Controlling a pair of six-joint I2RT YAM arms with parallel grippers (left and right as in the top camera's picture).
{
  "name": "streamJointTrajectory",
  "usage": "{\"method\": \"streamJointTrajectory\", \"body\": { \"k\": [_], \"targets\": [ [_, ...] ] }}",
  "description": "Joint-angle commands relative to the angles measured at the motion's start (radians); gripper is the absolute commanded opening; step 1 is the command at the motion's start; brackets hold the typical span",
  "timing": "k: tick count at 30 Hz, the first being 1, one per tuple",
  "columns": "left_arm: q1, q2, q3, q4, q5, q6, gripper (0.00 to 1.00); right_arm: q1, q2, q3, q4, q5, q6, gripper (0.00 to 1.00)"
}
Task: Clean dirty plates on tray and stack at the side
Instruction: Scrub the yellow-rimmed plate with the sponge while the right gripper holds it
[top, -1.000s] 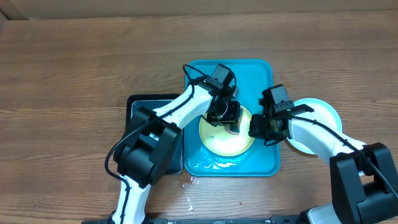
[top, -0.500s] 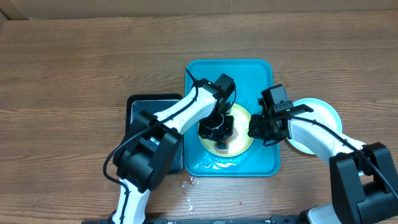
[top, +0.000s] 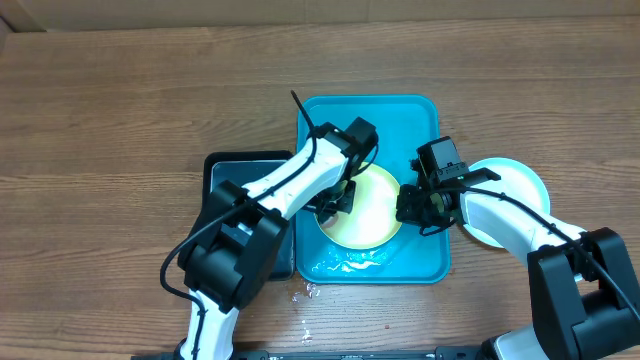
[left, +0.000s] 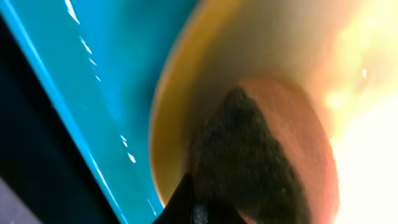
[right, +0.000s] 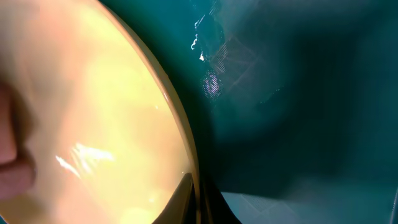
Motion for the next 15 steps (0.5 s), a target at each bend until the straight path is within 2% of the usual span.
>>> {"method": "streamJointTrajectory", "body": {
  "k": [1, 2, 3, 7, 12, 15],
  "targets": [
    [0.05, 0.025, 0.019, 0.046, 0.001, 0.0, 0.04, -0.008, 0.024, -0.001, -0.014, 0.067, -0.004, 0.04],
    [0.05, 0.025, 0.019, 0.067, 0.068, 0.008, 0.04, -0.008, 0.024, -0.001, -0.014, 0.067, -0.004, 0.04],
    [0.05, 0.026, 0.012, 0.116, 0.207, 0.009, 0.04, -0.008, 0.024, -0.001, -0.014, 0.067, -0.004, 0.04],
    [0.037, 0.026, -0.012, 0.265, 0.474, 0.009, 0.04, -0.008, 0.024, -0.001, -0.013, 0.067, -0.004, 0.04],
    [0.007, 0.026, -0.047, 0.43, 0.688, 0.009, 0.04, -0.008, 0.024, -0.001, -0.014, 0.066, -0.005, 0.04],
    [-0.009, 0.026, -0.059, 0.449, 0.726, 0.009, 0.04, -0.008, 0.024, -0.001, -0.013, 0.066, -0.004, 0.04]
  ]
}}
